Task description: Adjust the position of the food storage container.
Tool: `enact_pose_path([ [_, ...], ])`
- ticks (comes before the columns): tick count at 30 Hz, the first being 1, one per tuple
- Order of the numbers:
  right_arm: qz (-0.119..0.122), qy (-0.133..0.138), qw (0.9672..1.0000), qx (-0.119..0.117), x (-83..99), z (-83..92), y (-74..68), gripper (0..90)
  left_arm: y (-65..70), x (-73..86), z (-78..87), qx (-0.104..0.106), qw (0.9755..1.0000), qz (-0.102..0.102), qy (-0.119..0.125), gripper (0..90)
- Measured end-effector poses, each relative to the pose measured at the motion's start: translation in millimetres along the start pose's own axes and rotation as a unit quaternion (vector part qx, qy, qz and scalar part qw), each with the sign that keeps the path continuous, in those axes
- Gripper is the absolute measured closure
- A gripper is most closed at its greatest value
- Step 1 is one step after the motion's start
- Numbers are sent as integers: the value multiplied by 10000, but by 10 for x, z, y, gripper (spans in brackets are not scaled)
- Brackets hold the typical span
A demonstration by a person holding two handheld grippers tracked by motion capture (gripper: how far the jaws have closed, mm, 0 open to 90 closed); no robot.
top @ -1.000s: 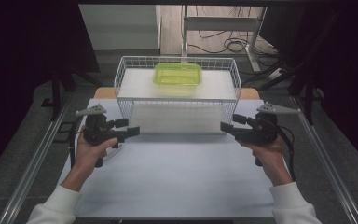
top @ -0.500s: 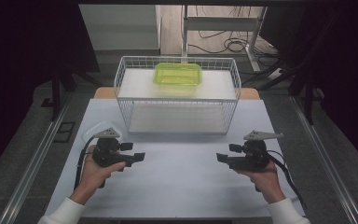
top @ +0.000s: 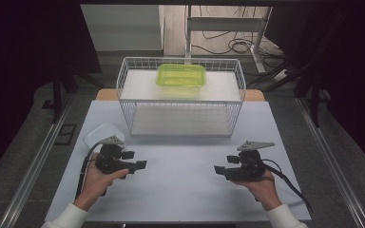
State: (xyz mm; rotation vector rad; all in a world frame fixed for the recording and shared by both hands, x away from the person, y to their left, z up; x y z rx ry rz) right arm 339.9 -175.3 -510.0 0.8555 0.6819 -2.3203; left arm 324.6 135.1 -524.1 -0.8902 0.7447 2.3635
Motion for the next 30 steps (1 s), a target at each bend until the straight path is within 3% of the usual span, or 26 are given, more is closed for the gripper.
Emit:
enact_pose_path([
  [9,-29,-37,10000,60,14,-15,8,284,1,13,25,-28,9999,-86,-71,278],
  [17,-95,52,9999,48,-20,32,22,286,-46,-32,145,-235,9995,-108,-205,288],
  [19,-51,21,10000,63,-1,29,22,286,-90,-48,176,-313,9991,-109,-249,291],
  [22,-178,41,9998,48,4,46,42,290,-160,-78,260,-357,9986,-132,-368,315],
  [25,-196,71,9998,50,1,76,45,290,-269,-135,408,-539,9969,-223,-521,324],
  [30,-212,81,9997,81,14,107,61,290,-526,-270,640,-755,9962,-48,-433,325],
])
Point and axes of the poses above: each handheld gripper's, and its own axes: z roughly backward along the jaws, x roughly out of its underside, y roughly to its right, the point moved 9 cm from there along -z, roughly forward along the jaws, and after that the axes turned 3 degrees about -z, right-handed, at the moved point
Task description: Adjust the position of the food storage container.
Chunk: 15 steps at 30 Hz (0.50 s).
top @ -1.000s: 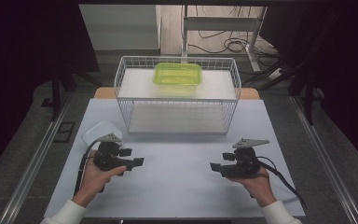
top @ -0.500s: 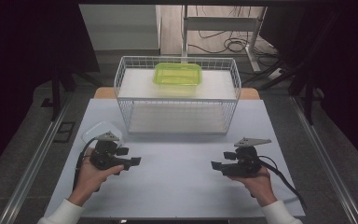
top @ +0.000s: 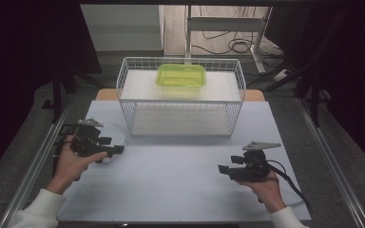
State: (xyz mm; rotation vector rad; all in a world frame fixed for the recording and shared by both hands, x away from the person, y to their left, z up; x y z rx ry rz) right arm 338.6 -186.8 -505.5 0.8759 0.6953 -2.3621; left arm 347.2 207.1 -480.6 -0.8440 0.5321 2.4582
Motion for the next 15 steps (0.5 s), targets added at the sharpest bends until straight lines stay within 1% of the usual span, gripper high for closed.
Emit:
enact_pose_path([
  [3,-31,-1,10000,10,4,0,1,290,-166,-47,39,-10,9999,134,-7,342],
  [4,-43,-3,10000,7,5,-7,2,290,-220,-57,39,4,9998,189,-23,364],
  [8,-32,-53,10000,-5,15,-42,1,290,-440,-94,8,-10,9992,392,-63,392],
  [11,-25,-87,10000,1,20,-67,5,290,-585,-124,-36,51,9982,589,-62,469],
  [12,-25,-105,9999,5,24,-74,6,290,-645,-129,-54,-18,9981,606,-108,503],
  [13,-25,-108,9999,7,25,-83,7,290,-710,-135,-71,-126,9979,617,-153,526],
  [14,-16,-125,9999,2,27,-88,9,290,-794,-149,-89,-267,9972,669,-191,546],
  [15,-20,-140,9999,1,31,-98,7,290,-836,-159,-96,-314,9967,721,-204,571],
])
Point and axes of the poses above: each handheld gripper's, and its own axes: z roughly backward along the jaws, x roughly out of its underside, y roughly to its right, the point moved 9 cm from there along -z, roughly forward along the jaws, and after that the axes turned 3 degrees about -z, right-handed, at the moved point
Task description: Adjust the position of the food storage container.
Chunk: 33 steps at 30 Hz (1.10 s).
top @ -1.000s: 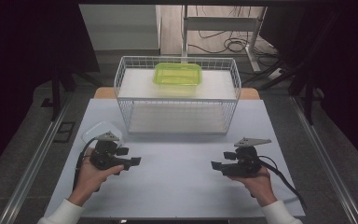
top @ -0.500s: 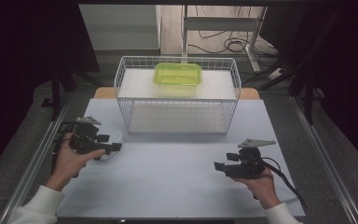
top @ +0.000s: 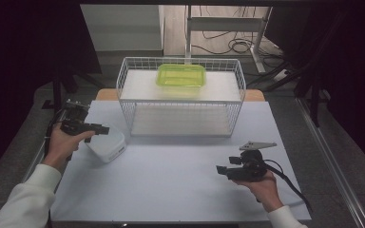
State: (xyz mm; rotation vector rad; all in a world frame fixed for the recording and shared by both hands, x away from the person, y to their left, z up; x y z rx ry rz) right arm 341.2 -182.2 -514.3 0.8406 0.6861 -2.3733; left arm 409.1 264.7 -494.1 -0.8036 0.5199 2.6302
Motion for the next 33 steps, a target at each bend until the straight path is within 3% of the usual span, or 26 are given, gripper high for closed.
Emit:
enact_pose_path([
  [2,7,-19,10000,10,5,-11,2,290,-81,-52,-22,-3,10000,99,5,635],
  [5,-16,-50,10000,5,14,-28,4,290,-235,-116,-63,-257,9995,68,-143,726],
  [13,-26,-78,10000,19,25,-40,15,290,-512,-173,-173,-449,9979,280,-381,898],
  [16,-25,-100,9999,28,33,-48,23,290,-664,-145,-258,-559,9964,418,-478,900],
  [21,-10,-169,9998,62,61,-73,29,290,-825,-88,-352,-827,9935,398,-672,900],
  [29,-40,-227,9997,119,86,-88,64,289,-921,2,-467,-1012,9895,326,-975,900],
  [33,-36,-232,9997,120,88,-90,63,288,-891,22,-486,-958,9894,219,-1067,900],
])
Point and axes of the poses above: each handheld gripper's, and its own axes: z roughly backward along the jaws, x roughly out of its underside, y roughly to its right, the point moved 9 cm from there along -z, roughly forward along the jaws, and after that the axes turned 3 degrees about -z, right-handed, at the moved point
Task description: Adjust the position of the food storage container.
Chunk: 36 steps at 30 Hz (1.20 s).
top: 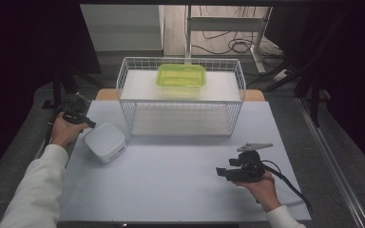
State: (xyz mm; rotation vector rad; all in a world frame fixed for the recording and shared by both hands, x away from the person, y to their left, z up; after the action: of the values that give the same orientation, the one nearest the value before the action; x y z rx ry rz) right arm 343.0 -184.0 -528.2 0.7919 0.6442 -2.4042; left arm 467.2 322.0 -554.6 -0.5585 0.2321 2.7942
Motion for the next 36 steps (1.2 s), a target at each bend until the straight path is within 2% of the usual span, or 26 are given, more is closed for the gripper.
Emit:
enact_pose_path([
  [8,-18,-1,10000,-13,2,-7,-6,287,16,59,31,45,9999,-118,-102,900],
  [13,-35,3,10000,-9,-1,-5,-3,287,98,126,49,236,9995,-199,-49,900],
  [18,-66,20,10000,-51,-5,-6,-13,287,266,232,58,449,9986,-280,-15,900],
  [20,-96,29,9999,-73,-9,-3,-20,287,339,277,52,689,9974,-231,39,900],
  [22,-123,49,9999,-88,-14,0,-26,287,386,317,54,680,9973,-257,98,900],
  [28,-142,72,9998,-103,-23,1,-30,287,605,441,76,947,9948,-337,136,900],
  [33,-135,61,9998,-101,-19,-5,-34,287,794,491,79,1051,9936,-397,145,900],
  [36,-142,62,9998,-112,-20,-3,-35,287,913,505,74,1180,9920,-437,136,900],
])
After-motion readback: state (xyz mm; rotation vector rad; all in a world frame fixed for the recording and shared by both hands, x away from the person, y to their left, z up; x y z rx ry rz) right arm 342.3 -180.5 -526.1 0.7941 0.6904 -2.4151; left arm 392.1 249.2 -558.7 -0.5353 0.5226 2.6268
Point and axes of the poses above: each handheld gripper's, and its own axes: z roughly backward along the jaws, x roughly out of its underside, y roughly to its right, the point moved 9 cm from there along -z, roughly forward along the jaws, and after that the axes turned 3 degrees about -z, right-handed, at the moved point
